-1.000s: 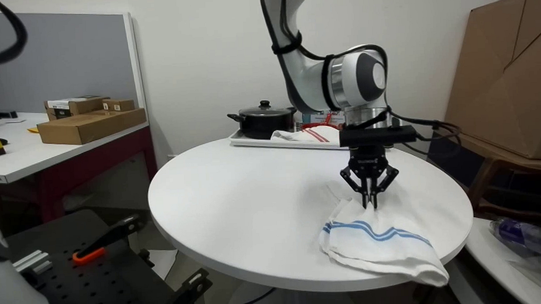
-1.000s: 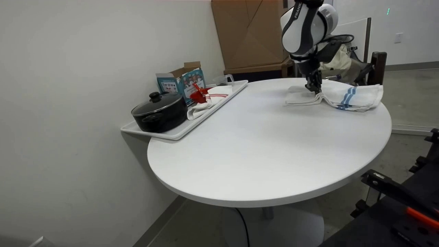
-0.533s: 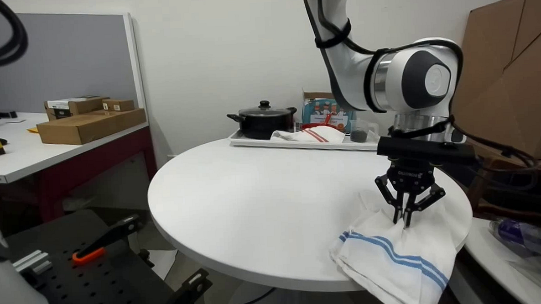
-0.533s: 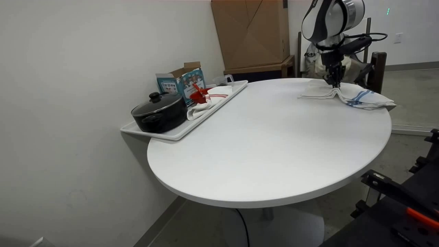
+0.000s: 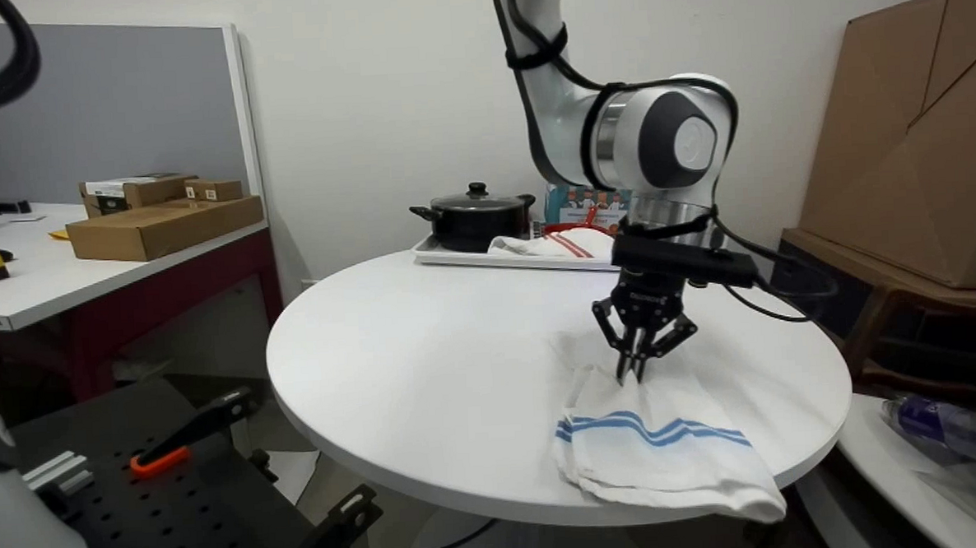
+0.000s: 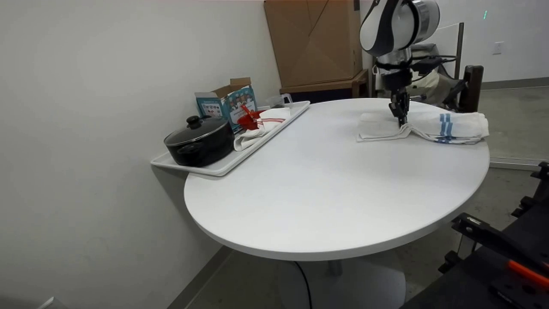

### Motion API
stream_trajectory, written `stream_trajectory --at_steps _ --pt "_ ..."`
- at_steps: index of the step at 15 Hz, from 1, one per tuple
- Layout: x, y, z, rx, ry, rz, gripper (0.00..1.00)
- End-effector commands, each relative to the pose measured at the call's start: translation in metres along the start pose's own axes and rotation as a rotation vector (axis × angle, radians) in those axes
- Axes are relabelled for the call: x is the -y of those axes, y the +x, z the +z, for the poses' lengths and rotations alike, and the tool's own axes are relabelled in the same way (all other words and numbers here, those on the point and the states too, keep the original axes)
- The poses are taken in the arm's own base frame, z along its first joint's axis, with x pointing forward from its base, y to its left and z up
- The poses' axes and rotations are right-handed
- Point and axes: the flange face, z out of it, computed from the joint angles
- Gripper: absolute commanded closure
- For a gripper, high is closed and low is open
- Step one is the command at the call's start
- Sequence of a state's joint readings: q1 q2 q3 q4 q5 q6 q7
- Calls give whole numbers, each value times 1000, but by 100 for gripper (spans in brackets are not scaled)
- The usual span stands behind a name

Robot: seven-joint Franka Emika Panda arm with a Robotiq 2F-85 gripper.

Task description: Use the towel to wipe the table.

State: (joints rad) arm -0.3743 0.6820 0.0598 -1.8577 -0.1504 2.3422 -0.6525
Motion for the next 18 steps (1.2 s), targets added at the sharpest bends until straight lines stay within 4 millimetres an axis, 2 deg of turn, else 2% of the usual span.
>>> stream_trajectory --at_steps 1,7,12,15,17,18 --pt "88 8 21 7 84 -176 99" --pt "237 15 31 55 126 -510 99" --pt "363 13 51 111 136 -771 99" --pt "411 19 57 124 118 -850 99" --pt "421 32 59 121 84 -844 99" --pt "412 39 61 123 67 -813 99"
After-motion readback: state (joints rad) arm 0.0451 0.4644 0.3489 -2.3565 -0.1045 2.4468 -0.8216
